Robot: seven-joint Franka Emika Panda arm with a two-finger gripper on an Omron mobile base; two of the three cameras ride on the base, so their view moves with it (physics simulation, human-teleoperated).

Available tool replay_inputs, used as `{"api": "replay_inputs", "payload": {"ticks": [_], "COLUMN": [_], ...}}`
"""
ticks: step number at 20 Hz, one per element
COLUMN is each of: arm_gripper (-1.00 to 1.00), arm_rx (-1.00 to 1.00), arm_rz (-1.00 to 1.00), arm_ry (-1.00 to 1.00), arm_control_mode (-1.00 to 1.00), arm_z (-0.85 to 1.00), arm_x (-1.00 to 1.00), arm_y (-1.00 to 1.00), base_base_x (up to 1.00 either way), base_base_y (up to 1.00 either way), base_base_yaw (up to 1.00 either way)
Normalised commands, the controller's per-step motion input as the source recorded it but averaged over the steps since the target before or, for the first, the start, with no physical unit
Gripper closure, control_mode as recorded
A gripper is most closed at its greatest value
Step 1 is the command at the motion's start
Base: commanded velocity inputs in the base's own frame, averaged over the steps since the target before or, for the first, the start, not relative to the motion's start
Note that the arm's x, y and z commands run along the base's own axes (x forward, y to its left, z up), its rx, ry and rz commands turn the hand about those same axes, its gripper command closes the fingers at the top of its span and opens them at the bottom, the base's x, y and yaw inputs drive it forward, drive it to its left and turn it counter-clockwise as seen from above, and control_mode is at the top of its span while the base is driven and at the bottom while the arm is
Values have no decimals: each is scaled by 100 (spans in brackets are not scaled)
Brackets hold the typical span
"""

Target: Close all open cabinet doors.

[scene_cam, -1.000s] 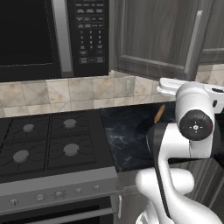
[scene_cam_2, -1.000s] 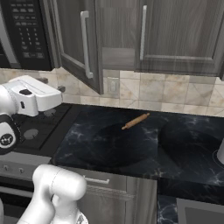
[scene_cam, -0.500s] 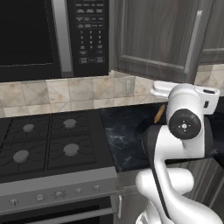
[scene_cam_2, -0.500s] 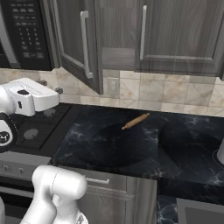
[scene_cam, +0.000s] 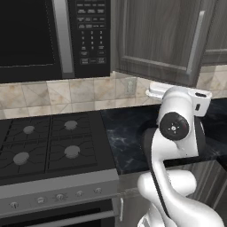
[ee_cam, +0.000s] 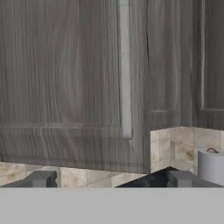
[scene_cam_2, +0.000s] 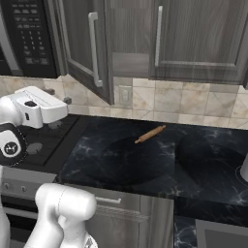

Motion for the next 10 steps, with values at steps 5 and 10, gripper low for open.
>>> {"api": "replay_inputs", "payload": {"ticks": [5, 10], "arm_gripper": [-100, -100], "arm_rx": [-2, 0], "arm_rz": [0, 0], "arm_ry": [-8, -1], "arm_control_mode": [-100, -100], "arm_z": [-14, -1], "arm_x": [38, 31], "arm_y": [0, -18], "base_base_x": [0, 0], "base_base_y": [0, 0], "base_base_yaw": [0, 0]}}
